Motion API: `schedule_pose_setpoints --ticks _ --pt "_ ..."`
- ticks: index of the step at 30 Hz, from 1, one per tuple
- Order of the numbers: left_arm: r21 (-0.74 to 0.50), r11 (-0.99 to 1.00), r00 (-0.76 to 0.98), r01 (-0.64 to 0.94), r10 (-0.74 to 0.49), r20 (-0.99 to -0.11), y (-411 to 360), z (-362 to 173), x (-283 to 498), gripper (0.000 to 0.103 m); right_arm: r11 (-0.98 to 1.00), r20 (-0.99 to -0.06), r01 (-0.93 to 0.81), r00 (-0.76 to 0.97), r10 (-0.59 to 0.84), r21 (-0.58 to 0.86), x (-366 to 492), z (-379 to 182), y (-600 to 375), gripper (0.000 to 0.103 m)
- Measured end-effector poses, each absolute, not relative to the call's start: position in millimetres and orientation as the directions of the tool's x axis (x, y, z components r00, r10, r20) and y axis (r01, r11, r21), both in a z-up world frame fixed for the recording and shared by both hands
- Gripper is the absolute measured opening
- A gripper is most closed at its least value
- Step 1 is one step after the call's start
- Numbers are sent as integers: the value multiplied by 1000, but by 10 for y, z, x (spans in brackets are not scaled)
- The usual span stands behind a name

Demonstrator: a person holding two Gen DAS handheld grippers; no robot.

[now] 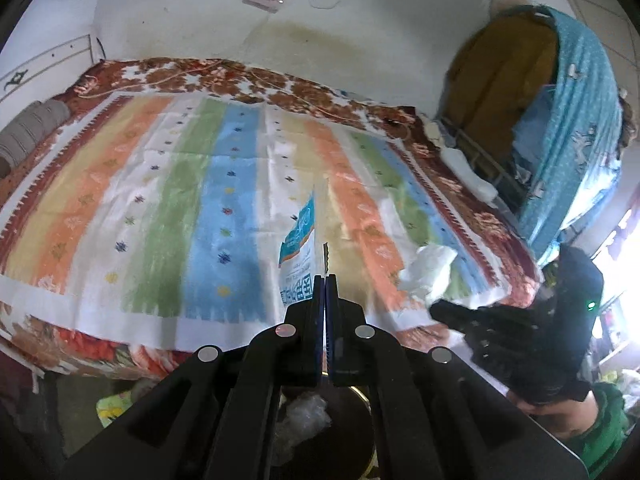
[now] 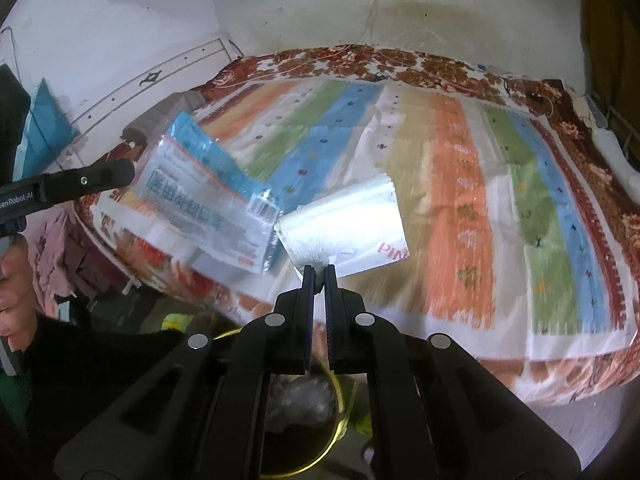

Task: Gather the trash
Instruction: 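Carry the blue-and-white packet and the white paper over the bin, then open the left gripper to drop the packet while the right drops the white paper into the bin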

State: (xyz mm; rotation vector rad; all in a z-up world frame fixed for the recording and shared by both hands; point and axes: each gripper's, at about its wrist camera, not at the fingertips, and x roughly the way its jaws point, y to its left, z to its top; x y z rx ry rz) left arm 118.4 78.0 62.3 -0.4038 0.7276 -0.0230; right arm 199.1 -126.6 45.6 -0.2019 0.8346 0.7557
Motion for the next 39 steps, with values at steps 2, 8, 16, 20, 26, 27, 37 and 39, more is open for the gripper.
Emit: schedule_pose_setpoints --ticks 2,8,16,20,26,27,37,39 --pt "-378 920 756 -101 -176 -631 737 628 1102 0 724 -733 -677 425 532 132 1858 432 -1297 4" --pt "-402 914 760 -51 -226 -610 594 581 821 0 722 -729 -680 429 534 129 1604 380 -1335 4" --pt "-434 900 730 -30 -277 -625 425 379 506 0 721 -759 -676 386 525 155 1327 159 -1347 4" --pt "-438 898 702 -53 -278 -655 338 206 373 0 727 -785 -666 357 506 166 1217 7 -1349 4" --pt "-397 910 637 -118 -237 -733 269 -74 295 0 735 -824 -653 306 477 183 1086 -247 -1340 4" --pt "-392 910 621 -135 -231 -749 257 -137 311 0 739 -836 -649 294 463 181 1079 -311 -1328 4" --pt "-434 844 475 -316 -255 -842 385 -685 587 0 779 -906 -602 211 367 175 1182 -748 -1227 4" --pt "-436 831 455 -344 -259 -852 407 -757 609 0 786 -918 -589 181 352 185 1206 -861 -1197 4"
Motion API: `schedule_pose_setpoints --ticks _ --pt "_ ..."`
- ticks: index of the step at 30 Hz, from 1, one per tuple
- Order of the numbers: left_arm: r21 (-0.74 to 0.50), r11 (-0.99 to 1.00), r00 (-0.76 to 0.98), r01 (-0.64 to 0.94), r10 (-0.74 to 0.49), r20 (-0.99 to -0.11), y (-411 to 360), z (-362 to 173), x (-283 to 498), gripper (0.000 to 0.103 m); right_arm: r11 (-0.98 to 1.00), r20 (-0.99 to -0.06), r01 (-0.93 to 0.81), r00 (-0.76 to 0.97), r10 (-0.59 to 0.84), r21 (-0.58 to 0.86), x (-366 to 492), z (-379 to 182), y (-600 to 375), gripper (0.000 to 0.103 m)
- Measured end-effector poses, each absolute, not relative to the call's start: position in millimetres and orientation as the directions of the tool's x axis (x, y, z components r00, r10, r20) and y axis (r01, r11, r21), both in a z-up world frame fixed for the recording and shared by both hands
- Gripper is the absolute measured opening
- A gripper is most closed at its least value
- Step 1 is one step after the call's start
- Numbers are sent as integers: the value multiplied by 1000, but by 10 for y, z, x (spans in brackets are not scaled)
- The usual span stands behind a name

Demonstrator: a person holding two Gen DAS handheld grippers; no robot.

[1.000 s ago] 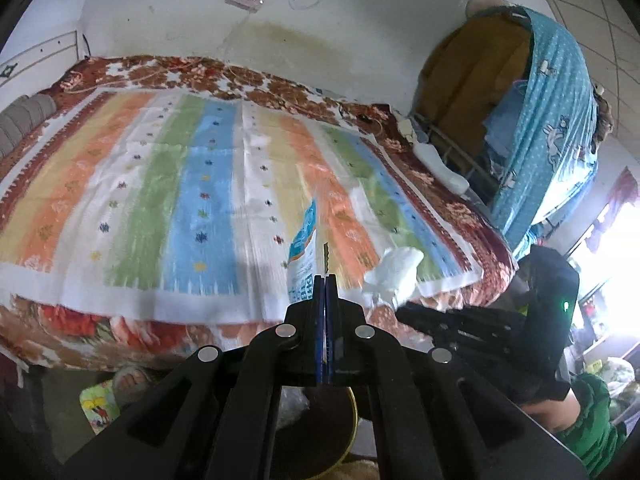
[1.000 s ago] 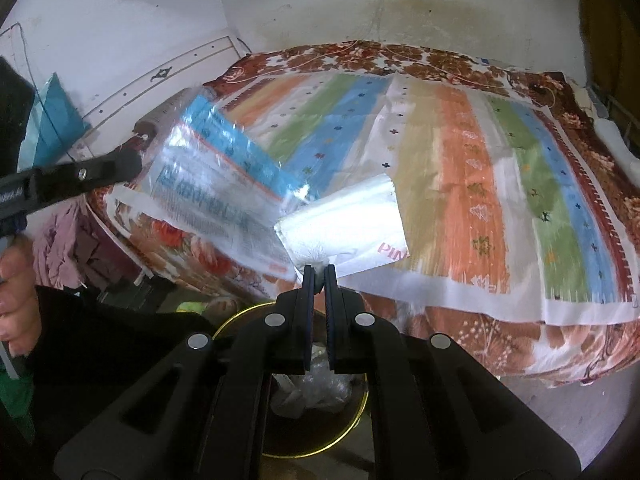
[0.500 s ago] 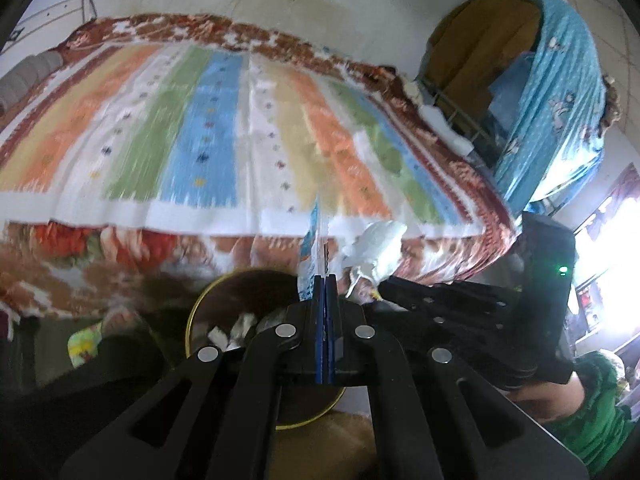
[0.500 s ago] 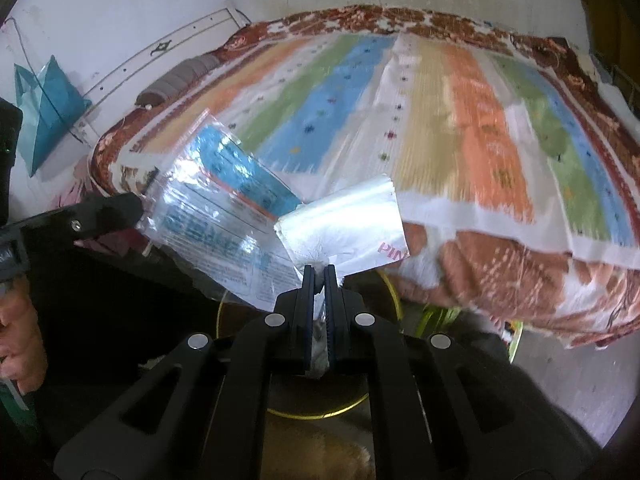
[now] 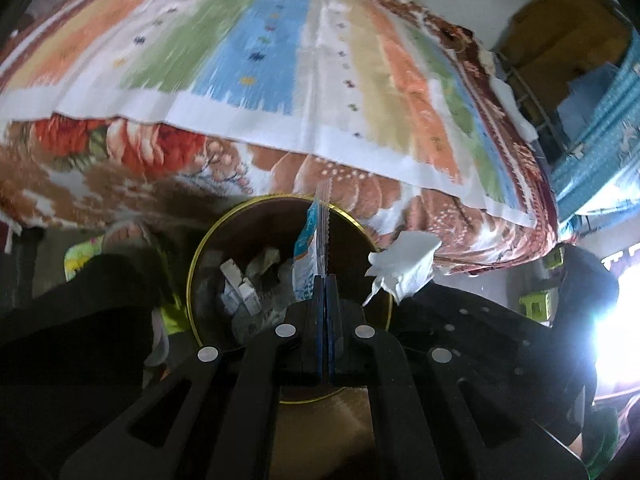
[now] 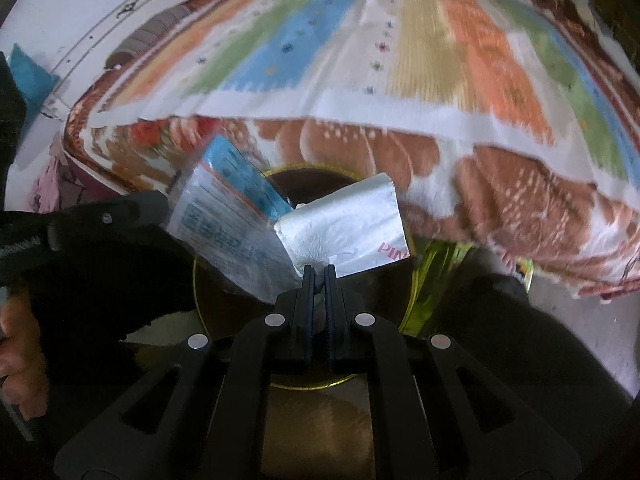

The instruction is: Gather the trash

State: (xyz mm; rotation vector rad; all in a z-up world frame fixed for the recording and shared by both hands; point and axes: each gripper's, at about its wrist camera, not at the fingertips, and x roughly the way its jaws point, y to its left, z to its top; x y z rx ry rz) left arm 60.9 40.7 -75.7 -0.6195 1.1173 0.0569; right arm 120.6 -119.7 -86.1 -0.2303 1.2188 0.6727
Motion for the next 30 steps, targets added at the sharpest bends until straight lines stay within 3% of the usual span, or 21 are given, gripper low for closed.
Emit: schedule_pose_setpoints --ticks 13,16,19,22,30 --pt "-480 762 449 -435 -278 -849 518 -939 697 1 815 -949 -546 106 295 192 1368 -1260 -965 7" --pt "-439 757 406 -484 -250 -879 581 -1046 709 26 832 -955 -518 91 282 197 1427 -1355 -948 26" --pt "-389 781 390 -489 -204 -898 597 -1037 710 31 826 -953 -525 82 290 206 1419 -1363 -918 27" --pt "-350 802 403 -484 -150 -903 627 -968 688 48 821 -950 -531 90 298 208 1393 -1323 -934 28" --pt "-276 839 407 -468 -72 -910 673 -852 621 51 821 -938 -540 153 312 185 1300 -1091 -1062 38"
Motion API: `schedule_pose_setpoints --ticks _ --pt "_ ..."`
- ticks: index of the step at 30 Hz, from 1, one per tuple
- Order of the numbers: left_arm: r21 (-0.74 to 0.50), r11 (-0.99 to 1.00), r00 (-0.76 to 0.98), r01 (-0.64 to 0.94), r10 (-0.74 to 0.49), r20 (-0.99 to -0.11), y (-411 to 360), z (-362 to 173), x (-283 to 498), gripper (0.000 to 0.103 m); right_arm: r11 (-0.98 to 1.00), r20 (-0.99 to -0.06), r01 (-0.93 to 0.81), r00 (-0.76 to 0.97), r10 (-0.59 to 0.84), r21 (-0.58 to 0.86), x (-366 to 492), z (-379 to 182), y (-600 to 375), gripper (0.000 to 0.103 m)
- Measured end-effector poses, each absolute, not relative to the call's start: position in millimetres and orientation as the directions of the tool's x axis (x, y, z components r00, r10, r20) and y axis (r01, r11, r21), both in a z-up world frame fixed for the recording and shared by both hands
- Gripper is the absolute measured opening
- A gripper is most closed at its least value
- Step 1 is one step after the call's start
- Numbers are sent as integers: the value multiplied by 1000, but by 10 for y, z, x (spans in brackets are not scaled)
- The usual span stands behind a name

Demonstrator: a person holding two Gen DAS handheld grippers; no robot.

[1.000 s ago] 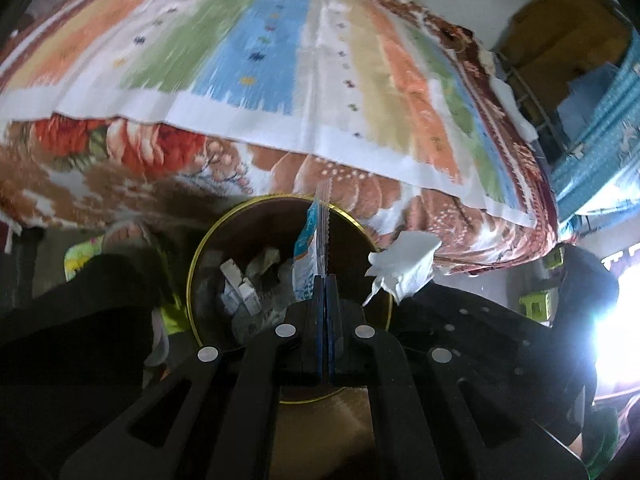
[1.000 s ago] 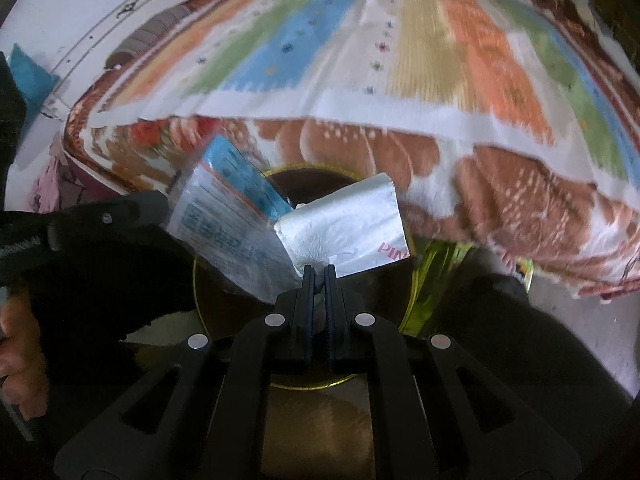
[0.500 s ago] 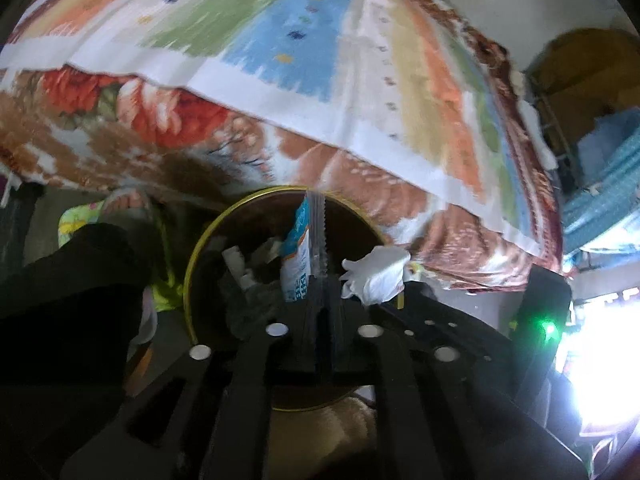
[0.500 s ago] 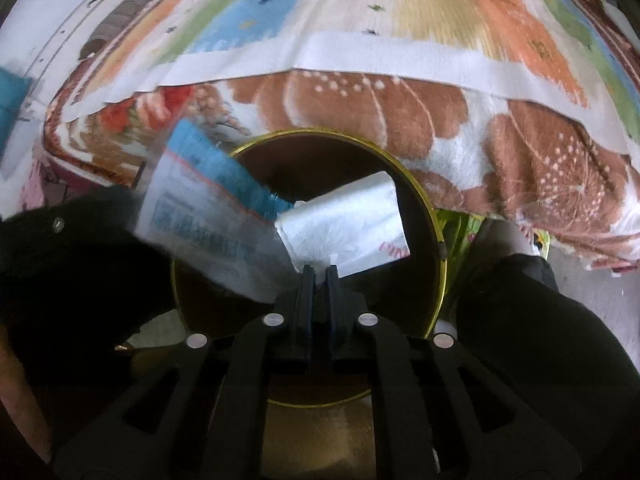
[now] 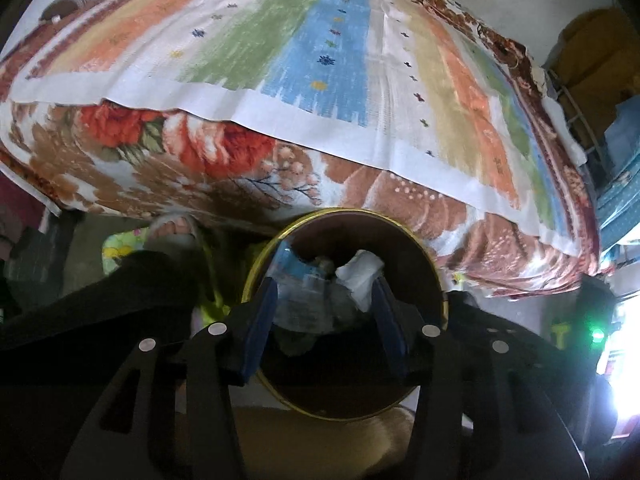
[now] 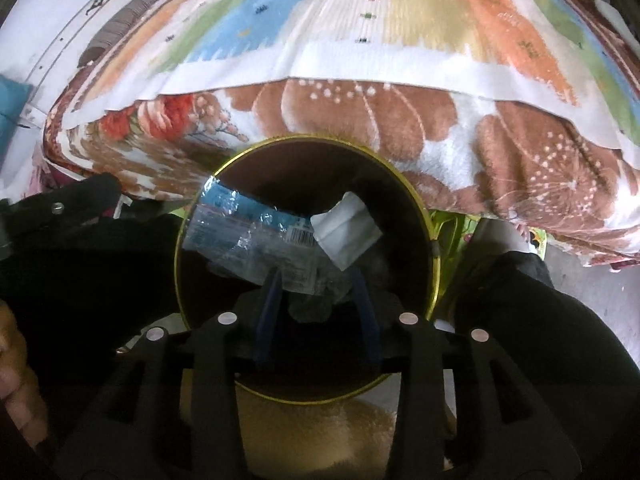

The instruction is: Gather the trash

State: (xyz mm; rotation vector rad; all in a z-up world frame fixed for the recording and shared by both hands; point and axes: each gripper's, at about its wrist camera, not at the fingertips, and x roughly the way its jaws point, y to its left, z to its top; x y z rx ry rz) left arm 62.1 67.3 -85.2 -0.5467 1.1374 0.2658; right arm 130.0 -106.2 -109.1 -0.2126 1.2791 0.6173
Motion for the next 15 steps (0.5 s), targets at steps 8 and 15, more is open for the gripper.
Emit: schedule_pose_setpoints --ticks 8,15 --pt "-182 941 483 -285 -23 -875 401 -524 425 67 807 -901 -578 277 334 121 1078 -700 -1341 50" --pt "-225 949 535 -222 -74 -842 329 -386 98 81 816 -860 -552 322 396 169 872 -472 -1669 63"
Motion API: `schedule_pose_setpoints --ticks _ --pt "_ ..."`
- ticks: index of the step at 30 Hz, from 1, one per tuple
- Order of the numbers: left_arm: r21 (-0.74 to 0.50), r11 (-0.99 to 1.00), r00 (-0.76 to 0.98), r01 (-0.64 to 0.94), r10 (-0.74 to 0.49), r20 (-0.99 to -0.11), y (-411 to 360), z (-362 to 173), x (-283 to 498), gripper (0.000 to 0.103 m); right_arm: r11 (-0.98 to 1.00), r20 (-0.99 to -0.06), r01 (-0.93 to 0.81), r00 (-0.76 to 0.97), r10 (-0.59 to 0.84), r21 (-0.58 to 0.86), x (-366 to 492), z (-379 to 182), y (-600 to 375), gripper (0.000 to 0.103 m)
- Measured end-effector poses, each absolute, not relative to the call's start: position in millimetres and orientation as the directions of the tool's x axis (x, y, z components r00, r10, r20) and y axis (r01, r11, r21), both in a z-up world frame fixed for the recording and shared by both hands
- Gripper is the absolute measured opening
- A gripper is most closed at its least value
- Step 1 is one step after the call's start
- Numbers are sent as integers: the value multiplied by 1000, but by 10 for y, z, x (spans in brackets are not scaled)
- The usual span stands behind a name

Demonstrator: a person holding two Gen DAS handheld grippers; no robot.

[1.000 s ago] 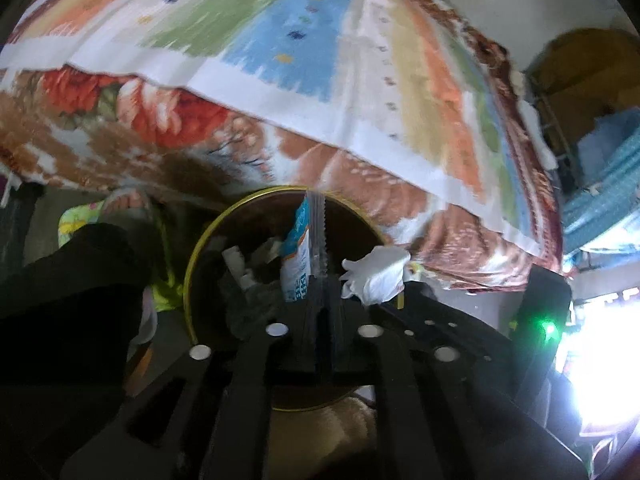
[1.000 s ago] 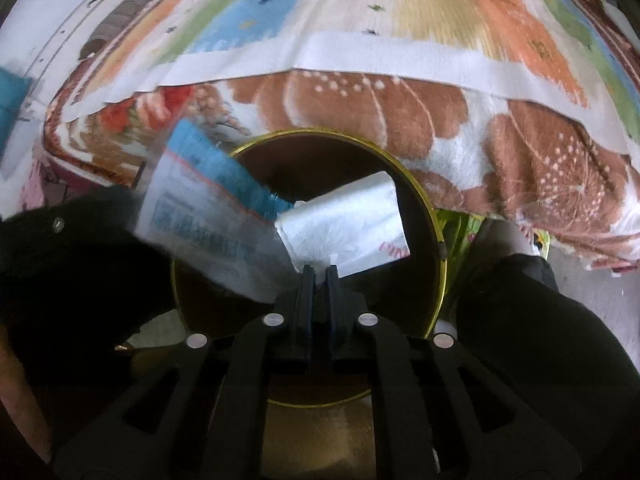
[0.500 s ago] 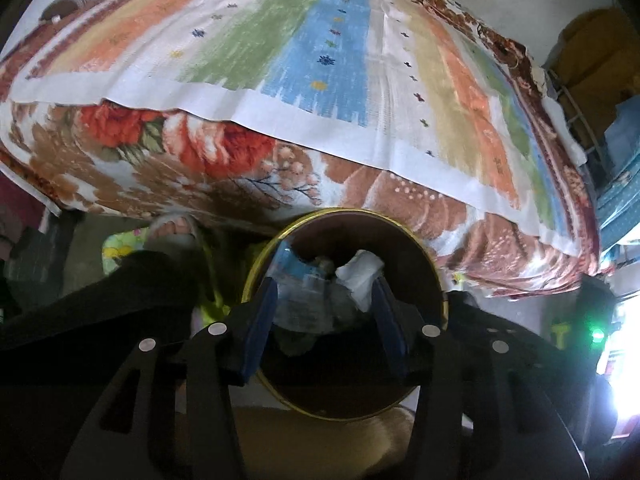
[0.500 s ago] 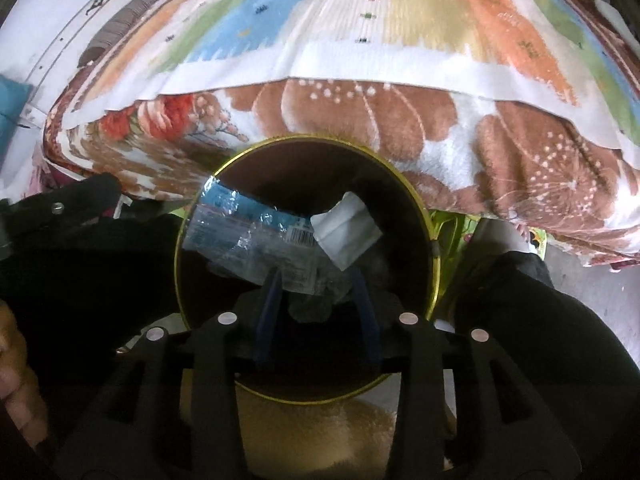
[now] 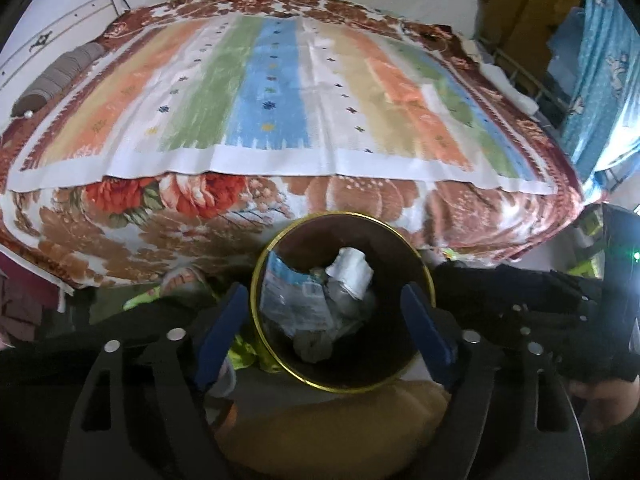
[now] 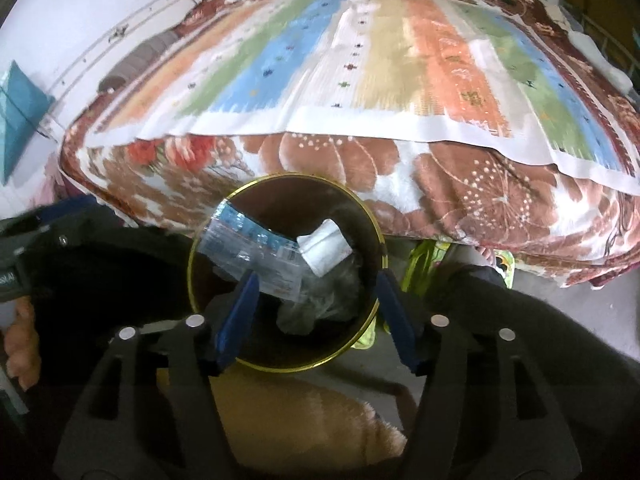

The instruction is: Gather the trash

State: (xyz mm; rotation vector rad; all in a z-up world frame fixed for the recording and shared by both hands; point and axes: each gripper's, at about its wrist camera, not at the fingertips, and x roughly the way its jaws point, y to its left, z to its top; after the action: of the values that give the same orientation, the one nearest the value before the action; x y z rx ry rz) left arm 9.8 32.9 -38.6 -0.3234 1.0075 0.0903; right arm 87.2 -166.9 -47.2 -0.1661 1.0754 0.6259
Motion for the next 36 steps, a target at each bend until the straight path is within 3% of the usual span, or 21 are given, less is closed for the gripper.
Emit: schedule_pose_setpoints --ticks 6,12,16,21,27,36 --pt "-228 958 585 -172 -86 -806 240 -267 -153 84 803 -796 -567 393 460 184 602 -207 -1865 66" --pt "-250 964 697 -90 -119 -708 179 -8 -545 92 785 -693 -600 501 518 154 243 145 -2139 81" --pt "-223 973 742 -66 -102 -663 97 41 -652 97 774 -681 -615 504 531 148 186 159 -2138 89" --pt "-156 981 688 -111 -38 -725 52 -142 -436 97 781 -713 -603 475 516 164 315 -9 -1972 92" --pt "-233 949 580 -212 -70 -811 271 -405 -242 97 790 -753 -593 448 483 154 389 -174 -1844 94" --pt "-218 950 548 -223 -63 -834 188 -499 -147 97 788 -788 -593 400 468 167 447 -315 -1732 94"
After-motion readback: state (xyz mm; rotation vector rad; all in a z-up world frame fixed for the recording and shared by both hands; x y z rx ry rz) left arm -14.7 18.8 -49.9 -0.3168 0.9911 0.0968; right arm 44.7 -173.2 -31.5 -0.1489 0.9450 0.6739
